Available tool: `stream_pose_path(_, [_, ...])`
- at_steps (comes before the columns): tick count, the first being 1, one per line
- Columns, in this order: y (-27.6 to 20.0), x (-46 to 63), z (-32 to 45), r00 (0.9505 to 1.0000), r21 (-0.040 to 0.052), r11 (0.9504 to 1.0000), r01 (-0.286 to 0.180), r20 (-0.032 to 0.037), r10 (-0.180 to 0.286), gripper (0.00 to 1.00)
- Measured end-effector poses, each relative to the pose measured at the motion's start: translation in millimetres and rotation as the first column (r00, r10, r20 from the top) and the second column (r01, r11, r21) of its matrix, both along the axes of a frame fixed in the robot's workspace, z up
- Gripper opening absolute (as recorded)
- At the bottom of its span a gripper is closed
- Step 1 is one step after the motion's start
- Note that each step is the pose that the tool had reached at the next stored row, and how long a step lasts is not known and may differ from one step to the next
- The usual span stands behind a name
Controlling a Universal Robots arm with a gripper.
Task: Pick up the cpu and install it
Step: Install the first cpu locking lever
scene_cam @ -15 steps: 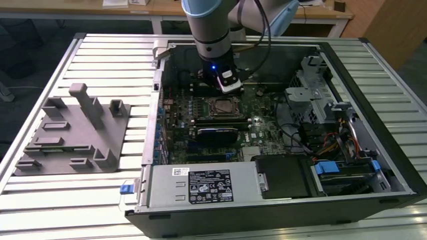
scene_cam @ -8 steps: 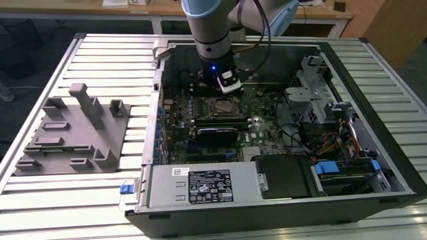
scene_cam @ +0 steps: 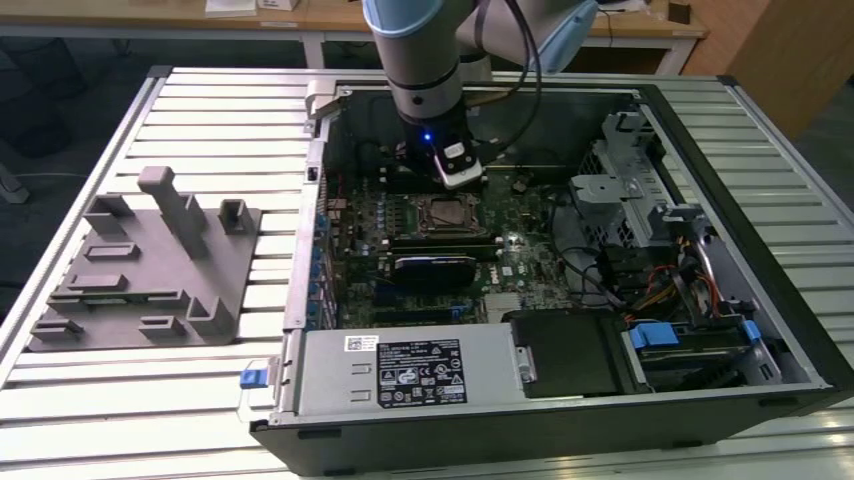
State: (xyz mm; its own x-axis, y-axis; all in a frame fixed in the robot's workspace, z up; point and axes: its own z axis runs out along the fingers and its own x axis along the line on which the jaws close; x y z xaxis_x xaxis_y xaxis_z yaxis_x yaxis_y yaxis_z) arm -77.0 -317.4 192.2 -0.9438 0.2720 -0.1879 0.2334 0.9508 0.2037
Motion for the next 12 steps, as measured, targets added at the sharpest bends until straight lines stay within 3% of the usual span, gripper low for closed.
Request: stream_pose_path(12, [-0.2,0.0,-1.8,1.0000,-0.0003,1.0000,0.000,0.0004,0.000,0.11])
